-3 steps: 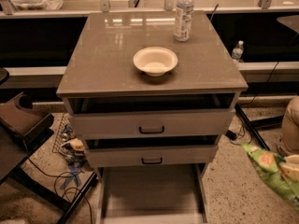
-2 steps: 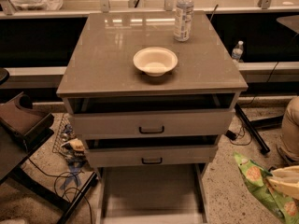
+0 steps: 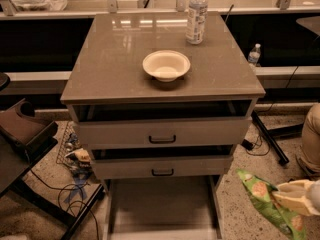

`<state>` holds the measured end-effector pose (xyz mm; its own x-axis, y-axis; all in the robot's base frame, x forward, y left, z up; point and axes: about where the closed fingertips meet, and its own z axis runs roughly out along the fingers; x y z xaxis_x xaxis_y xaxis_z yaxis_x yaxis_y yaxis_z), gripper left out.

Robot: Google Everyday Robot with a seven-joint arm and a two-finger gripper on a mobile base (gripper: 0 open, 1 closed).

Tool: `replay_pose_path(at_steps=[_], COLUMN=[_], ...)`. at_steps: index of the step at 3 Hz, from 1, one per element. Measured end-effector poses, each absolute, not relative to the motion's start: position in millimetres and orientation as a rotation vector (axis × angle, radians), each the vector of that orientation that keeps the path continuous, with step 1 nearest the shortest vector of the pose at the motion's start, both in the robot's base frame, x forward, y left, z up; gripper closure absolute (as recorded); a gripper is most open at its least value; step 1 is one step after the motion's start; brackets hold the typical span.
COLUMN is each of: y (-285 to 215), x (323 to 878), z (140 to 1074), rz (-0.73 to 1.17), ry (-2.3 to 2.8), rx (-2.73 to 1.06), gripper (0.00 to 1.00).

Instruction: Place green rice chip bag into bottom drawer

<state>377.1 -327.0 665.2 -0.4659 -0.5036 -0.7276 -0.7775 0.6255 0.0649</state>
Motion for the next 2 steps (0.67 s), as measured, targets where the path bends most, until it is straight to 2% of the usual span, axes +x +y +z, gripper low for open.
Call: replay_pose_path(at_steps=[2], y=[-242.9], x=[391.4], z=[541.1], rz=[0.708], ry=[2.158], rx=[-0.983], gripper=[1.00])
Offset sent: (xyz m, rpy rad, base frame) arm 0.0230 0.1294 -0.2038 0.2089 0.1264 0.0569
